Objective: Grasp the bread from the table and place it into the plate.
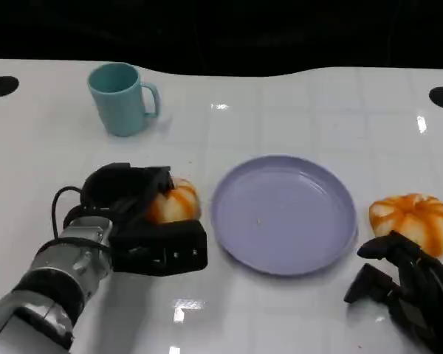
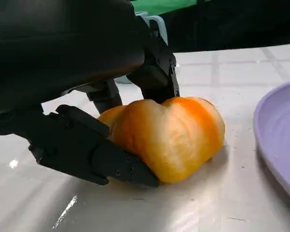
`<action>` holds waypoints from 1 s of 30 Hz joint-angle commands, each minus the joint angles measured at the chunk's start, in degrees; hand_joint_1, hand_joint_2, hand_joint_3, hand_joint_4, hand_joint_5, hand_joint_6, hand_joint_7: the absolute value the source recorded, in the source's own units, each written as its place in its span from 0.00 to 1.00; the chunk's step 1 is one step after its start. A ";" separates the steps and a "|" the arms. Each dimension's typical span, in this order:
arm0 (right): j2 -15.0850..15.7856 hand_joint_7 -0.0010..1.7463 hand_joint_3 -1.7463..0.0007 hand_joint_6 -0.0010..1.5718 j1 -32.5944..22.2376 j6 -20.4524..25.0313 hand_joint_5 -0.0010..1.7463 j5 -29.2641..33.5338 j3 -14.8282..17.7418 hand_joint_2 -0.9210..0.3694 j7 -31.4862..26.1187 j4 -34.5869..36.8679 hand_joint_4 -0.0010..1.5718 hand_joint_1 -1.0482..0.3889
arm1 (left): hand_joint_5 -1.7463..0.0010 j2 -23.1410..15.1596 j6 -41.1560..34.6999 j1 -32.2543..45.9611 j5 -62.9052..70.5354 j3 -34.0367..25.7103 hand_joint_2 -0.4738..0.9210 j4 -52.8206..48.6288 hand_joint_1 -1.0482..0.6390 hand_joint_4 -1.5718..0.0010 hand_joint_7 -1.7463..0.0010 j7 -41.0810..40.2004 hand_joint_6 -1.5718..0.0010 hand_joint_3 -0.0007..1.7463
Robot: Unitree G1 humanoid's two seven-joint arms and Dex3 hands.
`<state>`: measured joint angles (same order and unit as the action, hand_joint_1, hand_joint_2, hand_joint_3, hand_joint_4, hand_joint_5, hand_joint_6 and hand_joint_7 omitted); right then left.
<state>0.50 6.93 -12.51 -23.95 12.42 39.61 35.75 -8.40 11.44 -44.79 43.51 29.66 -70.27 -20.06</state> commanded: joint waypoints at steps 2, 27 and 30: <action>0.91 0.69 0.87 0.39 -0.58 0.14 0.87 0.22 0.37 0.00 -0.14 0.50 0.43 0.33 | 0.00 -0.78 -1.20 -1.09 -0.05 0.84 1.00 -0.61 0.48 0.50 0.05 -1.09 0.64 0.20; 1.24 0.70 0.88 0.40 -0.01 0.48 0.86 0.21 0.60 0.00 -0.07 1.43 0.43 0.35 | 0.00 0.07 11.79 1.22 -9.12 -6.66 0.72 10.20 0.53 0.43 0.00 -9.15 0.58 0.67; 1.25 0.70 0.88 0.39 -0.01 0.50 0.87 0.20 0.58 0.00 -0.07 1.42 0.43 0.35 | 0.00 0.11 11.92 1.34 -8.96 -6.90 0.72 10.44 0.53 0.43 0.00 -9.05 0.57 0.68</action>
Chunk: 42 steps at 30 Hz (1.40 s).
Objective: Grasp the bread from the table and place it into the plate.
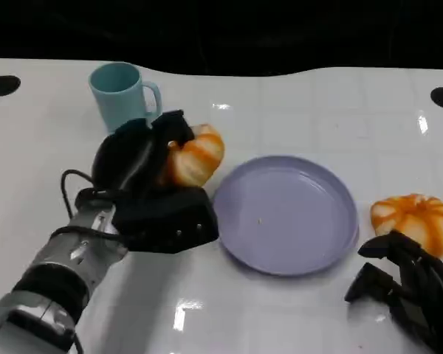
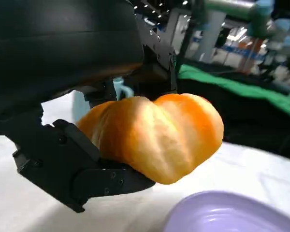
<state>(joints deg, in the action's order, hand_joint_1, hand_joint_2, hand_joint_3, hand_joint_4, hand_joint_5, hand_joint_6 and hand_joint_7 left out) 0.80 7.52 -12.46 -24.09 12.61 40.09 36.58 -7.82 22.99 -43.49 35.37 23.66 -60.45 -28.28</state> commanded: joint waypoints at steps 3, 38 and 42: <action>0.96 0.70 0.88 0.39 -0.50 0.06 0.87 0.48 0.37 0.00 -0.46 0.89 0.43 0.35 | 0.00 0.54 2.46 -0.93 -0.78 -0.39 0.72 1.19 0.53 0.43 0.00 0.54 0.57 0.68; 0.31 0.68 0.85 0.39 -0.60 -0.40 0.86 0.14 0.16 0.00 -0.14 0.89 0.43 0.36 | 0.15 7.60 5.48 -10.17 -2.76 3.58 0.96 -5.91 0.46 0.64 0.80 25.69 0.51 0.22; 0.35 0.68 0.86 0.39 -0.79 -0.04 0.86 0.27 0.07 0.00 -0.42 0.36 0.42 0.35 | 0.54 6.87 4.79 -10.88 -1.59 4.62 1.00 -5.64 0.38 0.76 0.98 28.63 0.63 0.18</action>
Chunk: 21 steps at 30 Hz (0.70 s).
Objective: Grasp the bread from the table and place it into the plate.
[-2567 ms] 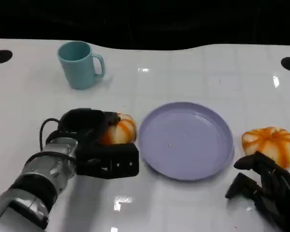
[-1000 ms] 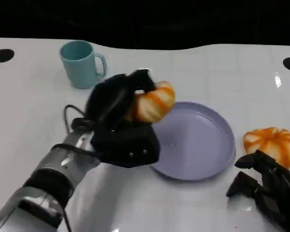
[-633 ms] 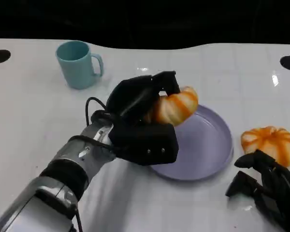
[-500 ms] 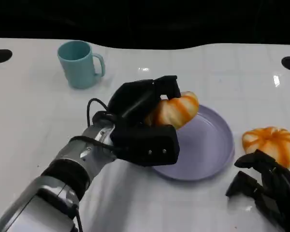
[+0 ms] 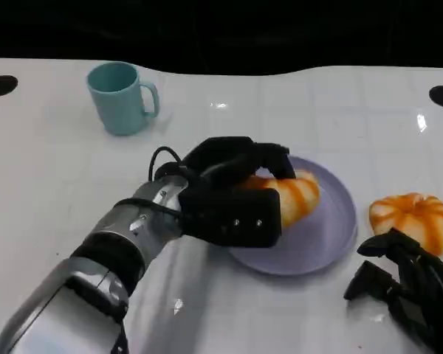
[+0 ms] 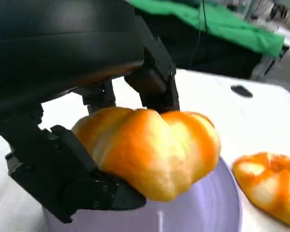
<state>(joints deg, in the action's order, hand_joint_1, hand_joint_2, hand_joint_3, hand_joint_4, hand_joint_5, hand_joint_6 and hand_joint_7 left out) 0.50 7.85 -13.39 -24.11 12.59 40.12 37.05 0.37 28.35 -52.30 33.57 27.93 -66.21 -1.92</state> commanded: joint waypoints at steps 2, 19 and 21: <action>0.70 0.68 0.86 0.39 -1.12 0.56 0.86 0.36 0.08 0.00 -0.24 0.02 0.42 0.35 | 0.69 -1.77 -2.35 -2.95 1.49 1.60 1.00 0.28 0.28 0.87 0.99 4.73 0.76 0.24; 0.77 0.68 0.86 0.39 -1.16 0.63 0.86 0.52 0.18 0.00 -0.65 -0.07 0.42 0.35 | 0.93 -5.20 -3.99 -2.74 2.00 2.61 1.00 4.39 0.03 0.99 1.00 9.46 0.89 0.44; 0.79 0.68 0.86 0.39 -1.29 0.49 0.86 0.66 0.08 0.00 -0.82 -0.26 0.42 0.35 | 0.92 -5.81 -3.24 -1.97 1.00 1.88 1.00 5.27 0.03 0.98 1.00 9.67 0.89 0.44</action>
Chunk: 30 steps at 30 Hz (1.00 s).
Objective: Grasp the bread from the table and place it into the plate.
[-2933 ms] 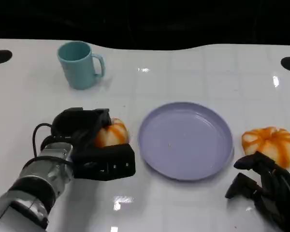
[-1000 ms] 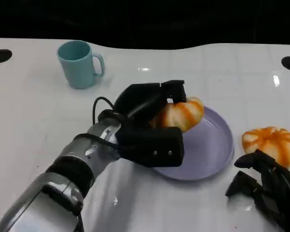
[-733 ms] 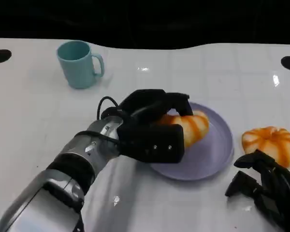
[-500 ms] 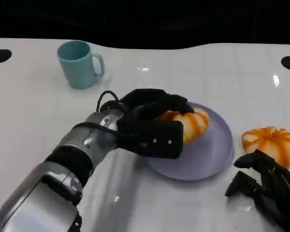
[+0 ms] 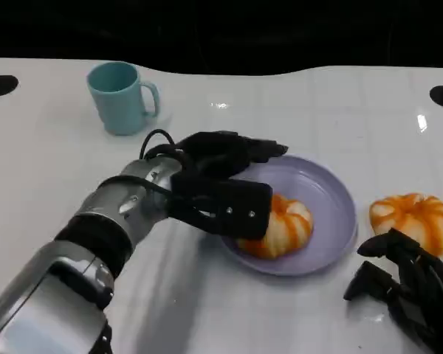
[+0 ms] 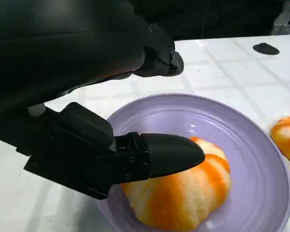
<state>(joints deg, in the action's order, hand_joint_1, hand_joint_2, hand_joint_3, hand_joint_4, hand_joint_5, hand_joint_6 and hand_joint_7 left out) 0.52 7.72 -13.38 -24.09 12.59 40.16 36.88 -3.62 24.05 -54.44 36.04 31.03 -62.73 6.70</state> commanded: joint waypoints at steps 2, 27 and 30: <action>0.76 0.68 0.86 0.39 -1.05 0.18 0.86 0.49 0.11 0.00 -0.51 0.17 0.42 0.35 | 0.92 -2.50 2.21 1.21 -2.87 -2.34 1.00 2.70 0.04 0.98 0.99 1.17 0.88 0.43; 0.63 0.68 0.88 0.40 -0.75 1.02 0.86 0.08 0.27 0.00 -0.68 0.10 0.43 0.34 | 0.43 5.13 0.36 38.74 -53.77 -27.20 1.00 37.26 0.26 0.59 0.89 15.85 0.54 0.26; 0.59 0.69 0.87 0.39 -1.17 2.07 0.87 0.34 0.01 0.00 -1.66 -1.13 0.42 0.34 | 0.33 5.14 -10.20 43.57 -60.72 -28.71 1.00 45.88 0.27 0.55 0.85 17.45 0.48 0.24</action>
<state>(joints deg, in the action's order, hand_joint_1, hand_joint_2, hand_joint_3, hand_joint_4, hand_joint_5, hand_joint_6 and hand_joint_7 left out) 0.54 7.75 -12.42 -24.12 12.57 39.59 36.69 1.87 21.42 -14.41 -19.36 3.78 -23.72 22.73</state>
